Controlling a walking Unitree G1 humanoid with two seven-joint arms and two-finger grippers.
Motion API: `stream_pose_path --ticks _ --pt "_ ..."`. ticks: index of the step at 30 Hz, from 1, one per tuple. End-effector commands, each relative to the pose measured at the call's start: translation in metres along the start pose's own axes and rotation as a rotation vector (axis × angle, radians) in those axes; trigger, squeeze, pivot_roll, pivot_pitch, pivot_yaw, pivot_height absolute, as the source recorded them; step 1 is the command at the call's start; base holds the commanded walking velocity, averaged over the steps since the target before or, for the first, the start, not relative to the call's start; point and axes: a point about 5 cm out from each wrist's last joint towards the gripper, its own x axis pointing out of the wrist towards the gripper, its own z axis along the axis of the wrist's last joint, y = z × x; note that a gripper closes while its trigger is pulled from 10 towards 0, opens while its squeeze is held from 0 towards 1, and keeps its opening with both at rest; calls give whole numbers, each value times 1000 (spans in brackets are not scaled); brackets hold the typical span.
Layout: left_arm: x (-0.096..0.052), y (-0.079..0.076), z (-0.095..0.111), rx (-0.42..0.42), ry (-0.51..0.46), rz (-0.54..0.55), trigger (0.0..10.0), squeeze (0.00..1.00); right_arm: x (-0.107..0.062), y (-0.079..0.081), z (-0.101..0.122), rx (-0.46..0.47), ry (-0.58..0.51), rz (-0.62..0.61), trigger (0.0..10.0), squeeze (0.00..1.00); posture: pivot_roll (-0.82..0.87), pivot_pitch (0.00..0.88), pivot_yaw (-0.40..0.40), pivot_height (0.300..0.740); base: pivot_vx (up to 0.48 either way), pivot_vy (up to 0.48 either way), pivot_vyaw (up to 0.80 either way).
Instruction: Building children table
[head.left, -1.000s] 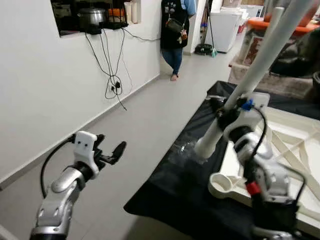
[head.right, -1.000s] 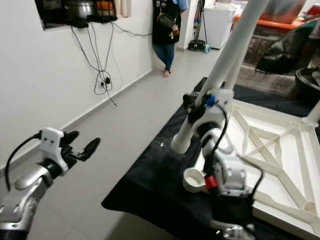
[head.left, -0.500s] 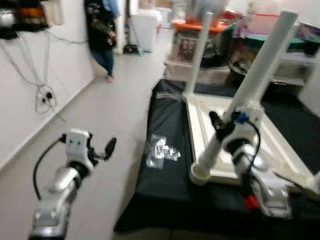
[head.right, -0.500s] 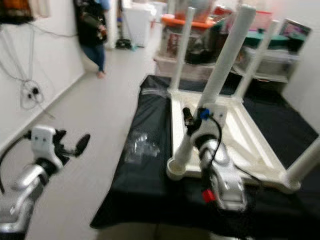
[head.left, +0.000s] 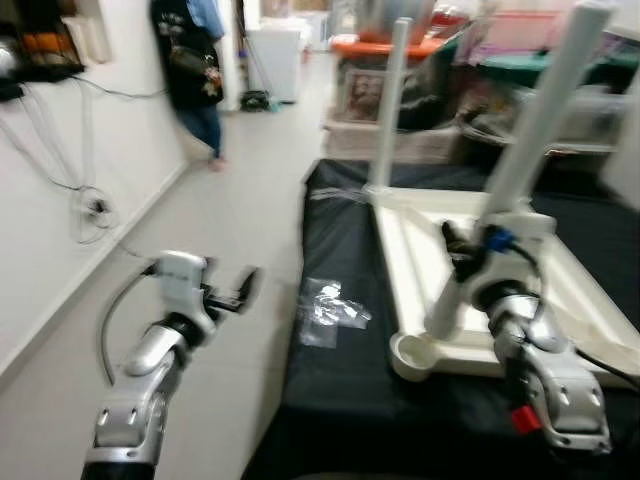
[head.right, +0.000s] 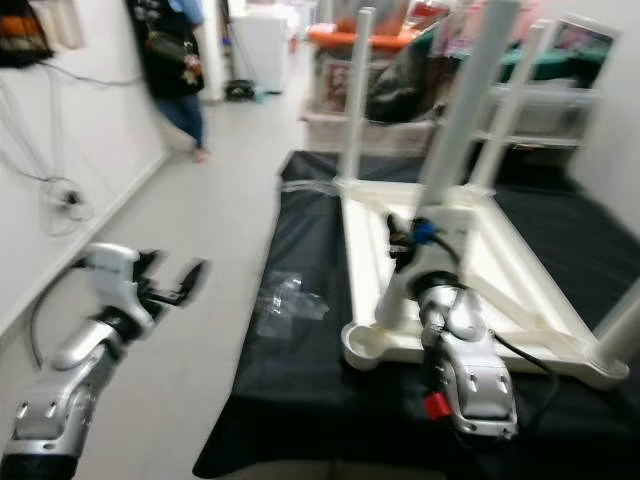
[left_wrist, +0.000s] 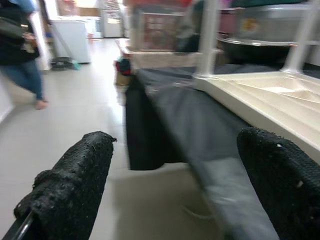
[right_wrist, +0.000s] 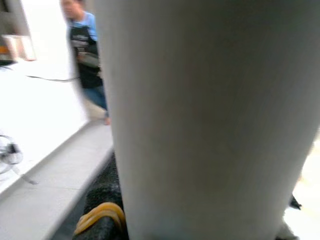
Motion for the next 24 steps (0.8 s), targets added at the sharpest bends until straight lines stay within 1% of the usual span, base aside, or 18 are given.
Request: stream_pose_path --ticks 1,2,4,5,8,10,11,13,15,16,19,21,22,23,24 --pt "-3 3 -1 17 12 6 10000 0 2 11 8 3 -43 44 10000 0 42 0 -56 740 352 0 0" --pt "-3 3 -1 17 12 6 10000 0 2 11 8 3 -43 44 10000 0 42 0 -56 740 352 0 0" --pt "-3 1 1 7 -6 -4 10000 0 3 13 10 25 -49 46 10000 0 46 0 -54 740 0 0 0" --pt "-2 -2 1 15 -4 -17 10000 0 4 14 12 44 -56 51 10000 0 46 0 -54 740 0 0 -800" --pt "-2 -4 0 25 3 -33 10000 0 5 15 14 61 -68 57 10000 0 48 0 -53 740 0 0 -800" --pt "-3 -6 0 30 5 -45 10000 0 5 15 16 52 -83 55 10000 0 49 0 -54 740 0 0 -697" --pt "-3 -8 0 33 5 -54 10000 0 5 15 18 29 -94 53 10000 0 49 0 -54 740 0 0 0" --pt "-3 -9 -1 37 7 -62 10000 0 5 15 18 25 -93 56 10000 0 48 0 -54 740 0 0 0" --pt "-3 -10 -2 45 9 -70 10000 0 5 18 17 42 -89 74 10000 0 48 0 -54 740 0 0 -800" --pt "-4 -12 -3 52 14 -80 10000 0 2 23 19 66 -97 127 10000 0 44 0 -54 740 0 0 -800" --pt "-4 -13 -4 54 15 -84 10000 0 0 26 20 72 -106 154 10000 0 44 0 -54 740 0 0 -800" --pt "-5 -16 -6 64 20 -105 10000 0 -6 33 20 58 -88 293 10000 0 41 0 -54 740 0 0 0" --pt "-5 -17 -7 71 23 -114 10000 0 -7 34 20 55 -73 338 10000 0 41 0 -54 740 0 0 0" --pt "-5 -18 -8 77 27 -120 10000 0 -9 32 20 51 -63 370 10000 0 39 0 -56 740 0 0 0" --pt "-5 -18 -8 77 27 -120 10000 0 -9 32 20 51 -63 370 10000 0 39 0 -56 740 0 0 0"
